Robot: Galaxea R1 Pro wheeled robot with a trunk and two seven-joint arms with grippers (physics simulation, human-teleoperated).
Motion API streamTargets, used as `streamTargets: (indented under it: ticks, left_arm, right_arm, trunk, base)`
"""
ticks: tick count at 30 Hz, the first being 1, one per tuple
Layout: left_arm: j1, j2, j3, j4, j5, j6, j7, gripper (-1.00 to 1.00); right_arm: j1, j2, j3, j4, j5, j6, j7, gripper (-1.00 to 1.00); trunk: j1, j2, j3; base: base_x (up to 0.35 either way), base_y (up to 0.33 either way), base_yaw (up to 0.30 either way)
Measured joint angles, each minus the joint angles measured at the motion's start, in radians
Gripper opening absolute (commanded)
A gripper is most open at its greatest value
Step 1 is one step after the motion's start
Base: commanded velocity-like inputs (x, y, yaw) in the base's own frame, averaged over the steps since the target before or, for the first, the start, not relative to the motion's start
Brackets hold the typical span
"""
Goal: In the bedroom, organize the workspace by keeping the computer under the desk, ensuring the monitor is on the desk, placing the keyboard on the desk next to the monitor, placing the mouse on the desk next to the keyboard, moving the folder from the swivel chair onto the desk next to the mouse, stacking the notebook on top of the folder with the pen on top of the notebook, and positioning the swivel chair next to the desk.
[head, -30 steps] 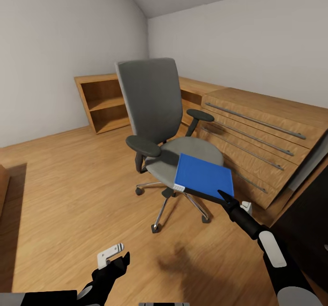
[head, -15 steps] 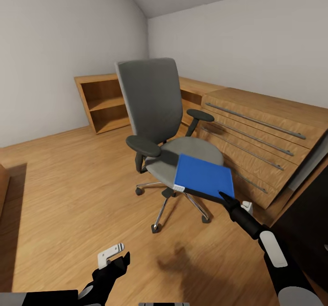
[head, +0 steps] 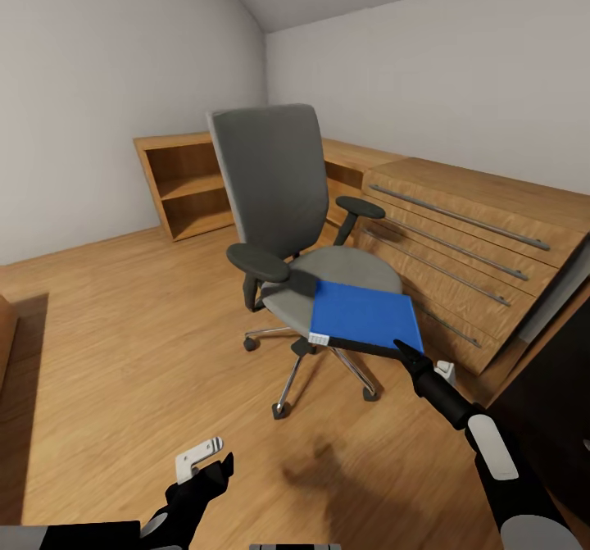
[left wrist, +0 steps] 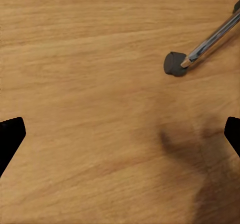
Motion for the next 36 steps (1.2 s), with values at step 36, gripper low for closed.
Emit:
streamTargets:
  ticks: [36]
  left_arm:
    - [0.000,-0.044,-0.002,0.071,-0.001,-0.011,0.003,1.00]
  right_arm:
    - [0.003,-0.015,-0.003,-0.058,0.028,-0.007,0.082,-1.00]
  trunk:
    - [-0.107,0.196,0.095]
  base:
    - [-0.057,0.000,0.000]
